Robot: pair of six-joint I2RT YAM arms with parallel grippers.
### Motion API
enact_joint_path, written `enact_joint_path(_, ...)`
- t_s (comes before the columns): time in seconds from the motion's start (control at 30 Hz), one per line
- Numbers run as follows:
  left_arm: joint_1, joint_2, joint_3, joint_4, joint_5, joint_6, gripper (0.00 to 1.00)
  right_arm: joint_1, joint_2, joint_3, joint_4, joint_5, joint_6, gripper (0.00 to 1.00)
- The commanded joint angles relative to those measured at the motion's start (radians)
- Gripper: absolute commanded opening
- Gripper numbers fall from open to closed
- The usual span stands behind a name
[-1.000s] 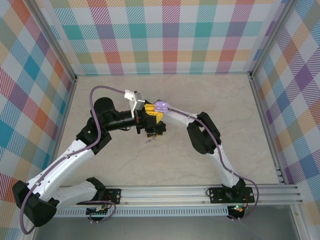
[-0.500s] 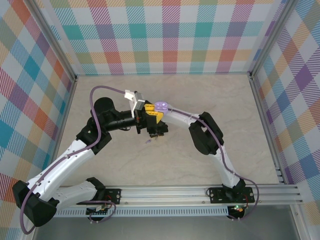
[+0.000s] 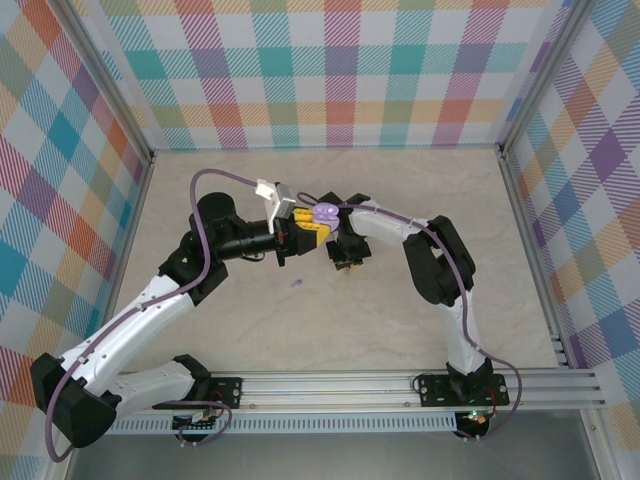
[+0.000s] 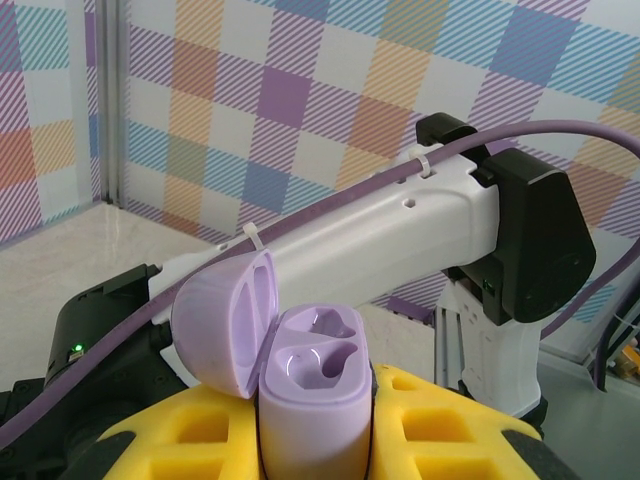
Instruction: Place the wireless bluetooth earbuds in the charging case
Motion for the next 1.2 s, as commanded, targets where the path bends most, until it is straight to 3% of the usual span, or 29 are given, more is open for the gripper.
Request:
enact_joint_path(0.0,0.013,0.0,0.001,0.003,0.003,-0.008,0.15,0.006,-0.029,-0.023,-0.013,-0.009,-0.058,0.22)
enact_joint_path(0.2,0.012,0.001,0.008,0.0,0.003,-0.009,0.15,0.005,-0.016,-0.018,-0.025,-0.019,-0.005,0.33)
enact_joint_path(0.3,0.012,0.003,0.014,-0.008,0.006,-0.007,0.15,0.005,-0.011,-0.014,-0.033,-0.016,0.02,0.33)
enact_joint_path(0.63,0.013,0.004,0.017,-0.016,0.009,-0.007,0.15,0.005,-0.025,-0.029,-0.03,0.035,0.086,0.19)
enact_joint_path(0.93,0.012,0.012,-0.005,-0.002,-0.023,-0.026,0.15,-0.051,-0.21,-0.177,0.155,-0.003,0.11,0.14)
enact_joint_path(1.17,0.012,0.017,-0.034,0.045,-0.053,-0.054,0.15,-0.146,-0.454,-0.373,0.338,-0.099,0.139,0.13)
